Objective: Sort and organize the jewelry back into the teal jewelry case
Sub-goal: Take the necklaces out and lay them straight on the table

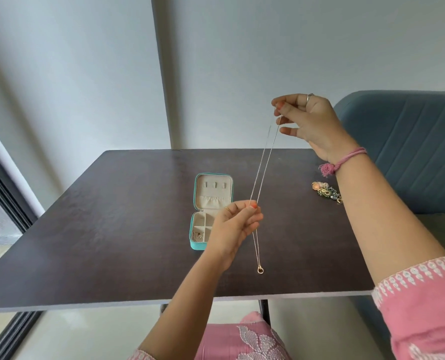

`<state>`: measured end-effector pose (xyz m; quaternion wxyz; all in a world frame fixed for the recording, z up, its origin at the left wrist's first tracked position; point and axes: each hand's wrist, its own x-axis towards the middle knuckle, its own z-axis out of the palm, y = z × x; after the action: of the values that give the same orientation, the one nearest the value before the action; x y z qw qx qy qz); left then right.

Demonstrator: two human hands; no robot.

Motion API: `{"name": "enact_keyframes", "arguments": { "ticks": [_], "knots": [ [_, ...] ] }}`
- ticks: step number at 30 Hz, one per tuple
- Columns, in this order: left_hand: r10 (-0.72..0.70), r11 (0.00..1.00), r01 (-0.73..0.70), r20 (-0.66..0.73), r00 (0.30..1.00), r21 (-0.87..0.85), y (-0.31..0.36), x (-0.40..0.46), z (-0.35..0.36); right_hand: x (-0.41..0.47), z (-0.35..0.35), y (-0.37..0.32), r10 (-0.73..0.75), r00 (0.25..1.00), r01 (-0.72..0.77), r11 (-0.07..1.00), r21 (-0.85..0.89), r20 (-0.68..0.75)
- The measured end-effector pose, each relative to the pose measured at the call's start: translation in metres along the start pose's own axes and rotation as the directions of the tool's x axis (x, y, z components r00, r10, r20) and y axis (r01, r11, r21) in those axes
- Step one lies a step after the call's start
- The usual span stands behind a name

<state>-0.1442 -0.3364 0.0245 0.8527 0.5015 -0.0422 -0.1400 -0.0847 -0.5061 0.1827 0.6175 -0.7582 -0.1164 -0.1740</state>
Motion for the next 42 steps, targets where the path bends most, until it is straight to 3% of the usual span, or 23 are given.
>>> {"name": "enact_keyframes", "arguments": {
  "ticks": [10,16,27,33,42],
  "knots": [
    [0.086,0.962,-0.041,-0.159,0.984,0.269,-0.035,-0.025,0.015,-0.002,-0.016,0.069,0.246,0.968,-0.247,0.969,-0.023,-0.045],
    [0.215,0.861,-0.083,-0.211,0.954,0.502,-0.062,-0.040,0.023,-0.008,-0.010,0.127,0.345,0.938,-0.345,0.917,-0.200,-0.036],
    [0.239,0.690,-0.047,-0.166,0.957,0.723,-0.086,-0.049,0.030,-0.027,0.011,0.196,0.397,0.918,-0.324,0.751,-0.576,0.002],
    [0.246,0.584,-0.023,-0.149,0.958,0.812,-0.088,-0.048,0.030,-0.033,0.016,0.206,0.390,0.921,-0.316,0.744,-0.589,-0.001],
    [0.257,0.321,-0.041,-0.045,0.965,0.946,-0.090,-0.044,0.033,-0.034,0.016,0.211,0.388,0.922,-0.292,0.723,-0.626,0.017]
  ]
}}
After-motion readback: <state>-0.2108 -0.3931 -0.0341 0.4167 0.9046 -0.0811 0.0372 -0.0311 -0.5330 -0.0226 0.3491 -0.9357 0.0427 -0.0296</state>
